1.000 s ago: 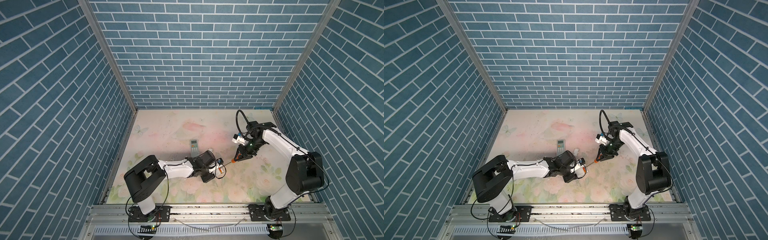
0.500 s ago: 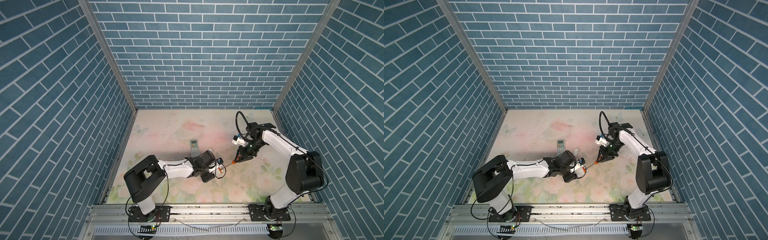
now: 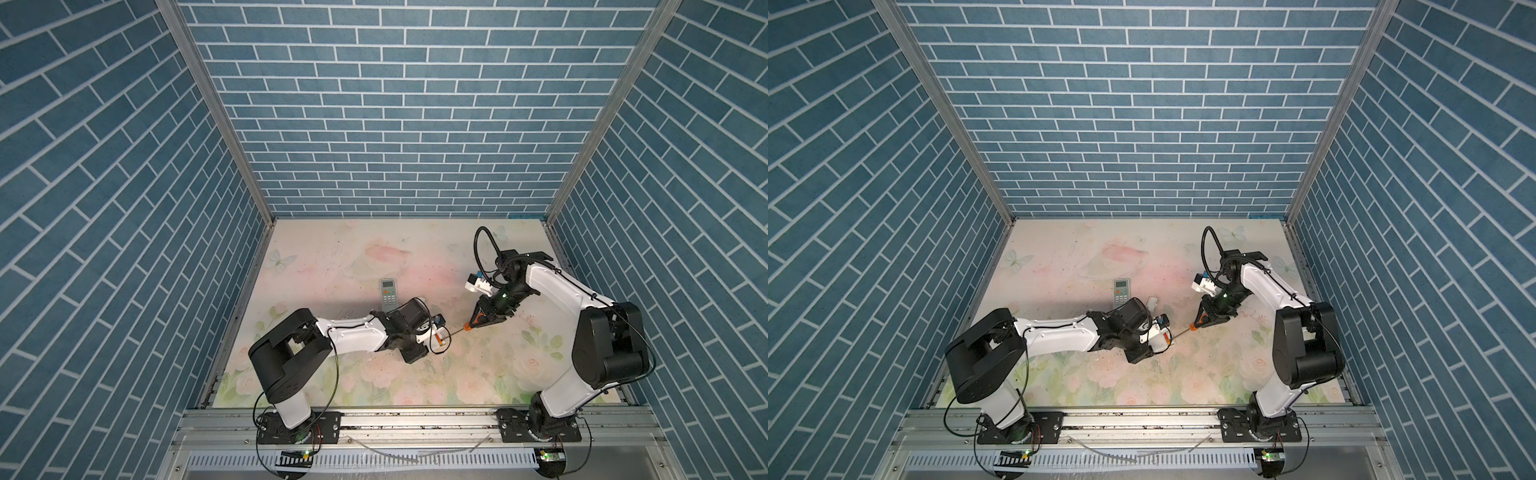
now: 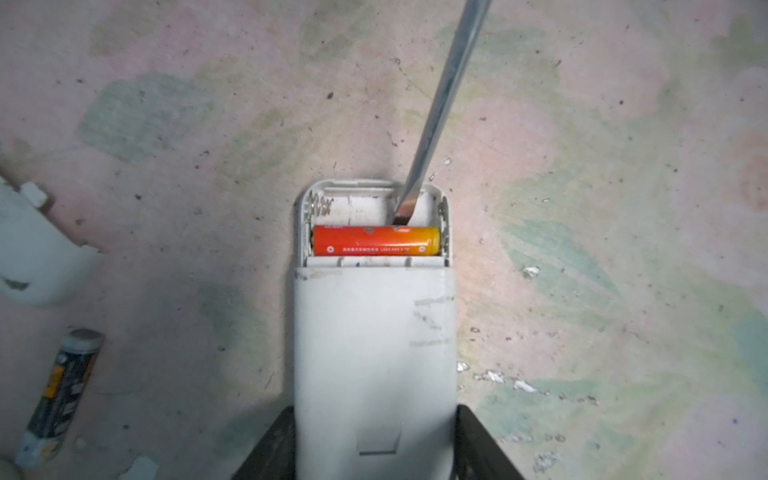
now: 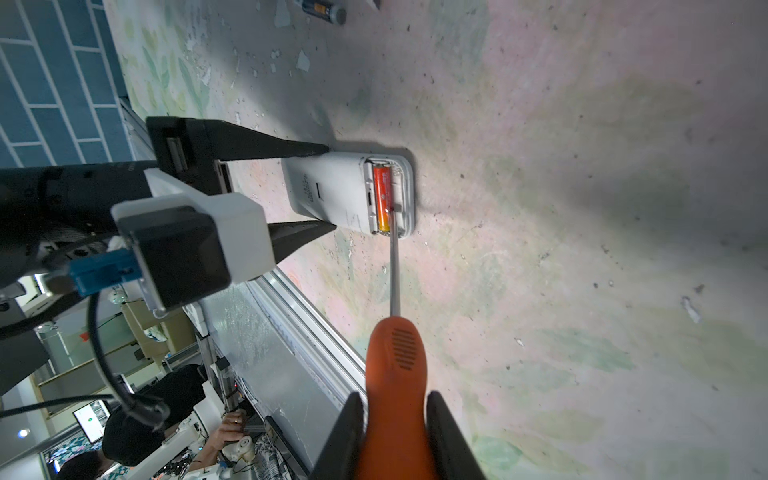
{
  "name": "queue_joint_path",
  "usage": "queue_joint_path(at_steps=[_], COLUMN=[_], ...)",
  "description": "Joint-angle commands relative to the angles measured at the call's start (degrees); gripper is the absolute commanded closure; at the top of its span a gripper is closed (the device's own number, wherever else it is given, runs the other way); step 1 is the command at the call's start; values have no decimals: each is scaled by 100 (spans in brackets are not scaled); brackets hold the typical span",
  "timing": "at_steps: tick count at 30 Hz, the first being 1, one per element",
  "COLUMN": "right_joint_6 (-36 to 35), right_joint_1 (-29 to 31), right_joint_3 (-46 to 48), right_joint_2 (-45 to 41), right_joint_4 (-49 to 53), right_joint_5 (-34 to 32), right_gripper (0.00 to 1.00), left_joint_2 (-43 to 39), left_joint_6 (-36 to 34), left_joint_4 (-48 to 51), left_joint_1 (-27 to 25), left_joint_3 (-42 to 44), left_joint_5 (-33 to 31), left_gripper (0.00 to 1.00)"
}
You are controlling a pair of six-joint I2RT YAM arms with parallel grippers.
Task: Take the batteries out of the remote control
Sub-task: 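Lever the orange-red battery up and out with the screwdriver tip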
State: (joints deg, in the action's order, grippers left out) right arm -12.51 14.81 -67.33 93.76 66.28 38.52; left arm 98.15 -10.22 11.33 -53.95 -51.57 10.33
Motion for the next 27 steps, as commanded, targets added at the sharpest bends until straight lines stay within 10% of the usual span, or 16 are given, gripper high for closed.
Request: queue_joint_path(at_steps=[1, 27], right_joint_6=[-553, -456], right_joint_1=[98, 96], right_joint_3=[239, 261], right_joint_2=[181, 880], right_joint_4=[-310, -687], right_joint_5=[552, 956], right_gripper=[100, 100], left_joint_2=[306, 1023], left_joint_6=[-228, -719], left_joint_4=[360, 625], left_joint_1=[138, 307], left_joint_3=[-130, -978], left_joint_5=[-317, 4], left_gripper=[79, 82])
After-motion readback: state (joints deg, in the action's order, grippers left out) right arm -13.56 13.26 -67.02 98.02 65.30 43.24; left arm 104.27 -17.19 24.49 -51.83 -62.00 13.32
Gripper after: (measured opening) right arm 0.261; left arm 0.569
